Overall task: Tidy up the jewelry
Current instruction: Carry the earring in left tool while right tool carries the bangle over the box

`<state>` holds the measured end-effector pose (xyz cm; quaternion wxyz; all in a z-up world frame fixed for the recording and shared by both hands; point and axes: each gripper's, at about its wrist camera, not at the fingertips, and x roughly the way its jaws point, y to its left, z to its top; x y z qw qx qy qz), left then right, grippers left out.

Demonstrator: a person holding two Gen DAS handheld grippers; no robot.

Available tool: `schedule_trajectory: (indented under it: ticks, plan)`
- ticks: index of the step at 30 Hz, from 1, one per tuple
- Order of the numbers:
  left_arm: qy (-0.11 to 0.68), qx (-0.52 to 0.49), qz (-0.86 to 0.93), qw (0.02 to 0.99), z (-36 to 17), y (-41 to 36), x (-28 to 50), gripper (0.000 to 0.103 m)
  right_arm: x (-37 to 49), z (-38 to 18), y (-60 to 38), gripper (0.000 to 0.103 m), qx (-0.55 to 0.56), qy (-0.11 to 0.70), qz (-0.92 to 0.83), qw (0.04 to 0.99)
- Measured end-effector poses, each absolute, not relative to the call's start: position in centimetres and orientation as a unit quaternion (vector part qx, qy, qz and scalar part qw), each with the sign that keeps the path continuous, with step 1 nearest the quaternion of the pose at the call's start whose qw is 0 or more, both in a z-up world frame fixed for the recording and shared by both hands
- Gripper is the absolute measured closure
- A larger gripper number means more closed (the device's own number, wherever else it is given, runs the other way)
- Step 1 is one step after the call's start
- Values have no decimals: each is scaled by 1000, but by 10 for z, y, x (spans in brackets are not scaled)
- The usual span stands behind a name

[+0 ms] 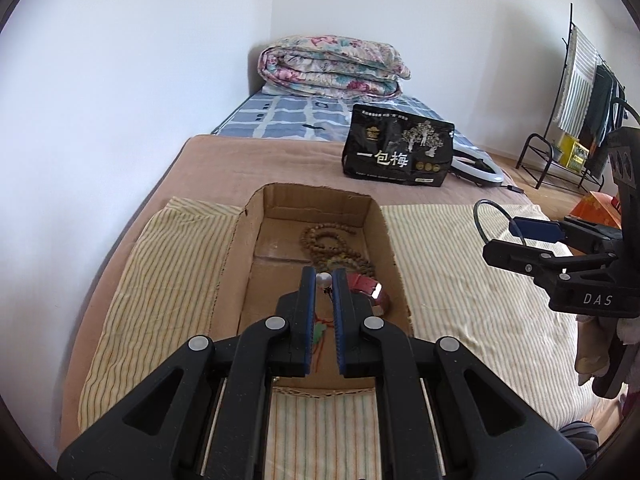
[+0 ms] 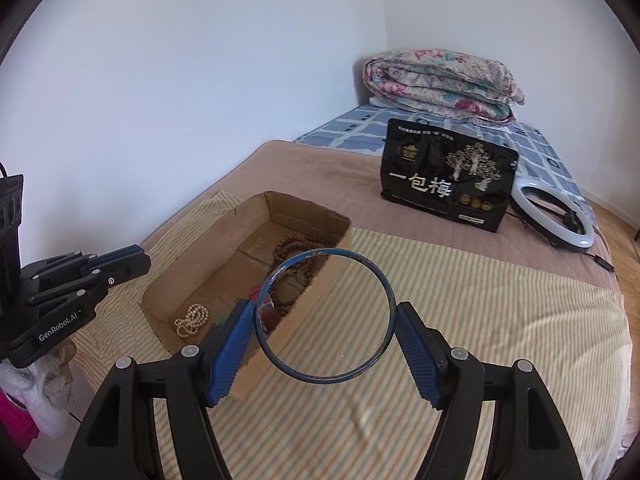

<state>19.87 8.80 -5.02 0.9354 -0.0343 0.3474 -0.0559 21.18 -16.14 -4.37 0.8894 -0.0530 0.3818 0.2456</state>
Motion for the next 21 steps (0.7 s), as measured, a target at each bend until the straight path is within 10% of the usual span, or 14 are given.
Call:
schedule_trajectory:
  ticks: [21]
  plan:
    - [373, -51, -43, 925, -83, 109, 224, 96, 267, -77, -101, 30, -65, 405, 266, 872]
